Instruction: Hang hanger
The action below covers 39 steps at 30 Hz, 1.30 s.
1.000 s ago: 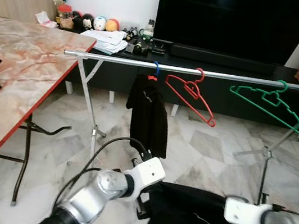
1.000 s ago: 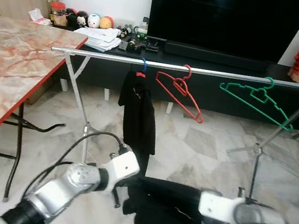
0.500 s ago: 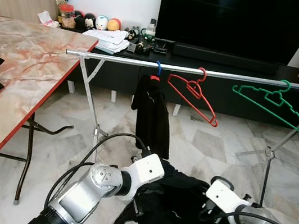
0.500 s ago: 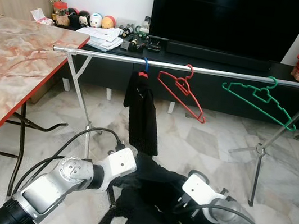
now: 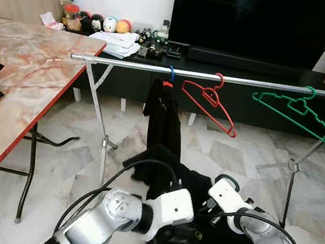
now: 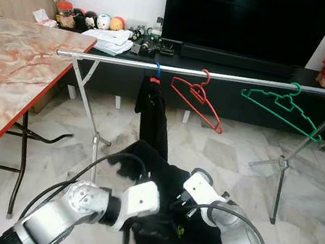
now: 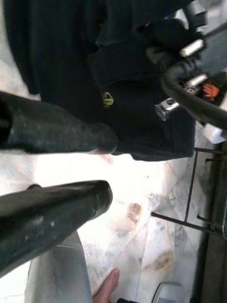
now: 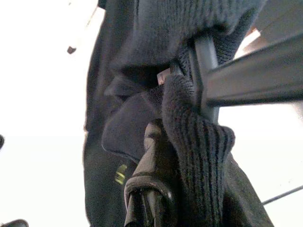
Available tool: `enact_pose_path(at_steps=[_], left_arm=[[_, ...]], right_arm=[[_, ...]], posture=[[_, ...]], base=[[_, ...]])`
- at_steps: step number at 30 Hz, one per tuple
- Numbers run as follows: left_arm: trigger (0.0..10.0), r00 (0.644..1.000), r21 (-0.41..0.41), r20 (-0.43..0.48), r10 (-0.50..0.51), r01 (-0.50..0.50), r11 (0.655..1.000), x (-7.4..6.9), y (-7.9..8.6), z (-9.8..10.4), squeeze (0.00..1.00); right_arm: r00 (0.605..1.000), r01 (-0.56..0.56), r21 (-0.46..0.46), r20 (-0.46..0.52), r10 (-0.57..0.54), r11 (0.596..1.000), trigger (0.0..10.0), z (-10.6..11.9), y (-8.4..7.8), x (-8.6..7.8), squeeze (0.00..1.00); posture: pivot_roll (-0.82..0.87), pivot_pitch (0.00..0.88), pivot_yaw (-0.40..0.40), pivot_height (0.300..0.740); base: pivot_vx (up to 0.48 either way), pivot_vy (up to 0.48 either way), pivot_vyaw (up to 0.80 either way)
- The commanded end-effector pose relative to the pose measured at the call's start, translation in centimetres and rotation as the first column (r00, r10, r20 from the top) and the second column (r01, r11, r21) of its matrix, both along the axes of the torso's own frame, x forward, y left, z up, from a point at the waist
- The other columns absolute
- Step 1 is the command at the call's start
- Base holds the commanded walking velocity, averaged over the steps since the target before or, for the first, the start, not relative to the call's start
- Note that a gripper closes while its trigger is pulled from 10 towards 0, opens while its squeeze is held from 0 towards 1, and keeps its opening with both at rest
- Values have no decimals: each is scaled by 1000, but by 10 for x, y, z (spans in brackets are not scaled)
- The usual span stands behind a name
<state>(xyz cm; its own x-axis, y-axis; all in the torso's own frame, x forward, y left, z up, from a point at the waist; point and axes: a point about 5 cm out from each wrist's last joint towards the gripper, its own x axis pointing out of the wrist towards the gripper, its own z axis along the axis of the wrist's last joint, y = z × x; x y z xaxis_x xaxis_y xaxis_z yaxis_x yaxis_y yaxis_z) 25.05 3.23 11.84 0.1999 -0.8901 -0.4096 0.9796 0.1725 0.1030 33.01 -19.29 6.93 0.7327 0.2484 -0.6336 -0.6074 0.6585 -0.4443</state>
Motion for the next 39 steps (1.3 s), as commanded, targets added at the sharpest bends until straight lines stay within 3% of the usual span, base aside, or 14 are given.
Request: enact_pose_path(at_steps=[1, 6, 9, 12, 15, 19, 21, 25, 28, 29, 30, 31, 39], left_arm=[[10000, 999, -14, 41, 19, -18, 1000, 3, 3, 7, 1000], [10000, 996, -16, 65, 58, -57, 998, 11, 25, 15, 1000], [10000, 992, 17, 95, 81, -83, 996, 15, 43, 17, 1000], [10000, 988, 37, 116, 100, -105, 994, 18, 48, 18, 1000], [10000, 990, 23, 109, 85, -88, 996, 17, 44, 18, 1000], [10000, 985, 55, 143, 100, -109, 993, 19, 38, 11, 1000], [10000, 987, 28, 127, 96, -100, 995, 17, 29, 11, 1000], [10000, 995, 30, 92, 44, -47, 998, 12, 23, 10, 1000], [10000, 998, 78, 69, -10, 4, 997, 6, 22, 4, 1000], [10000, 997, 103, 79, -11, 3, 995, 6, 22, 1, 451], [10000, 996, 129, 93, -10, -2, 992, 6, 22, -2, 451], [10000, 996, 121, 90, 9, -20, 992, 8, 21, -3, 0], [10000, 993, 153, 106, 55, -71, 986, 10, 14, -12, 0]], right_arm=[[997, -58, 32, 44, 56, 998, 0, 11, 8, 7, 0], [976, -219, -33, -3, 219, 975, 0, 10, 7, 2, 0], [920, -392, -133, -29, 391, 910, 0, 8, 4, -6, 0], [879, -476, -91, -58, 472, 875, 0, 9, 4, -12, 0], [821, -568, -21, -93, 564, 823, 0, 10, 8, -21, 0], [788, -611, -21, -107, 606, 791, 0, 11, 11, -23, 0], [760, -645, 1, -110, 641, 764, 0, 10, 16, -25, 0], [740, -666, 9, -118, 662, 746, 0, 8, 21, -27, 0], [728, -679, 15, -117, 675, 734, 0, 8, 25, -28, 0], [721, -687, 14, -114, 683, 727, 0, 9, 28, -28, 0], [713, -695, 14, -111, 692, 719, 0, 10, 32, -28, 0], [708, -701, 14, -104, 698, 713, 0, 10, 34, -28, 0], [678, -734, 0, -72, 732, 679, 0, 16, 49, -26, 0]], posture=[[8, 0, -3, 740], [8, 0, -5, 740], [5, 0, -7, 740], [8, 0, -13, 740], [10, 0, -20, 740], [5, 0, -23, 740], [4, 0, -22, 740], [8, 0, -24, 740], [13, 0, -28, 740], [12, 0, -28, 740], [11, 0, -28, 740], [9, 0, -26, 740], [13, 0, -21, 740]], base=[[0, 0, 0], [0, 0, 0], [0, 0, 0], [0, 0, 0], [0, 0, 0], [0, 0, 0], [0, 0, 0], [0, 0, 0], [0, 0, 0], [0, 0, 0], [0, 0, 0], [0, 0, 0], [0, 0, 0]])
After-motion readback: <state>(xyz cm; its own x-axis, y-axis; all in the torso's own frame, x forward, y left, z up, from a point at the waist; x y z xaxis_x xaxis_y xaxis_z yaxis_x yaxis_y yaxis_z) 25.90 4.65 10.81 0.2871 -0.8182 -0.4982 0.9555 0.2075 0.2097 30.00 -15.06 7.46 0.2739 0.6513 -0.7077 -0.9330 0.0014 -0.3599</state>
